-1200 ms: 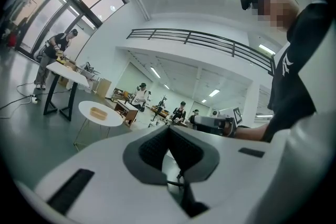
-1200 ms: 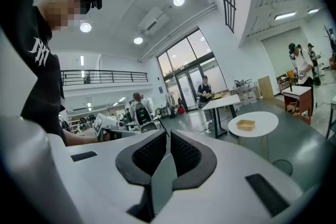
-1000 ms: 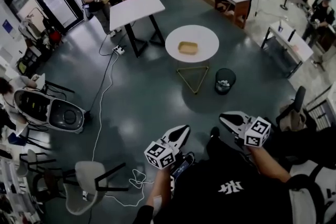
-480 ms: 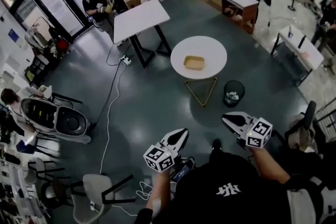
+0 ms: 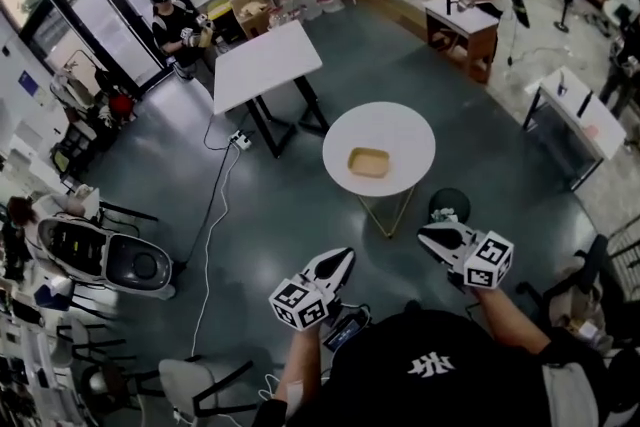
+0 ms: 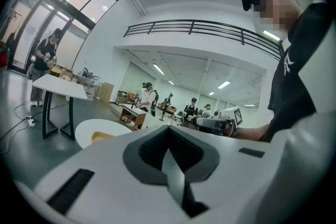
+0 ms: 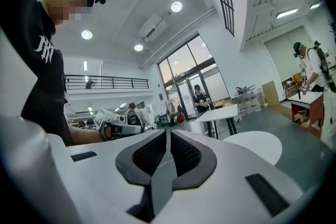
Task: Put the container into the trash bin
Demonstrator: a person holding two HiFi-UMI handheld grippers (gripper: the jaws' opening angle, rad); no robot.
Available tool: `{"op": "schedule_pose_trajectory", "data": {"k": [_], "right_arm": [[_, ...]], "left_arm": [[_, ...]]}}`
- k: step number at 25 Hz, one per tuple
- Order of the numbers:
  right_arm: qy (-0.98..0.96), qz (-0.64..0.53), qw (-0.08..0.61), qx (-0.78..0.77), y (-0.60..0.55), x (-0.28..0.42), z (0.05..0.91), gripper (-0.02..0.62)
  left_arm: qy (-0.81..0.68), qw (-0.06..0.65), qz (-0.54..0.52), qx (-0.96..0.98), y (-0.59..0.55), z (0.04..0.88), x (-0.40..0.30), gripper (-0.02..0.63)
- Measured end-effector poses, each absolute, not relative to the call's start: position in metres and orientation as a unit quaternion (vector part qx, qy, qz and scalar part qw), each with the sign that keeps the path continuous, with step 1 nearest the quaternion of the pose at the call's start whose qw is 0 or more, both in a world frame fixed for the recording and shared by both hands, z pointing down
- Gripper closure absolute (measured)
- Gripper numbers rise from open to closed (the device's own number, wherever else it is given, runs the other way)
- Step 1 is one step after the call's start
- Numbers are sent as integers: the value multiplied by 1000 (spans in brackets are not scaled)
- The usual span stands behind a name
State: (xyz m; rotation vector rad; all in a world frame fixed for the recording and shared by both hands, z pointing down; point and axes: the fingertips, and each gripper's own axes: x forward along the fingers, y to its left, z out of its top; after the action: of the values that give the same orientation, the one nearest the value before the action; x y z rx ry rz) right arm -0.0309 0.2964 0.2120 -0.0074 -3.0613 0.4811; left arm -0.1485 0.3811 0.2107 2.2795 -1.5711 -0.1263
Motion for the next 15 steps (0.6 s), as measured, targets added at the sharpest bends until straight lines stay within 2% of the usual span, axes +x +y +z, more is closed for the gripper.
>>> {"op": "schedule_pose_trajectory", "data": {"k": [6, 15], "right_arm": [[-986, 165, 23, -18, 232, -35, 234, 546], [-980, 198, 28, -15, 205, -68, 253, 546]], "left_arm": [[-571, 187, -38, 799, 318, 231, -153, 603], [-570, 205, -29, 795, 291, 233, -191, 603]]}}
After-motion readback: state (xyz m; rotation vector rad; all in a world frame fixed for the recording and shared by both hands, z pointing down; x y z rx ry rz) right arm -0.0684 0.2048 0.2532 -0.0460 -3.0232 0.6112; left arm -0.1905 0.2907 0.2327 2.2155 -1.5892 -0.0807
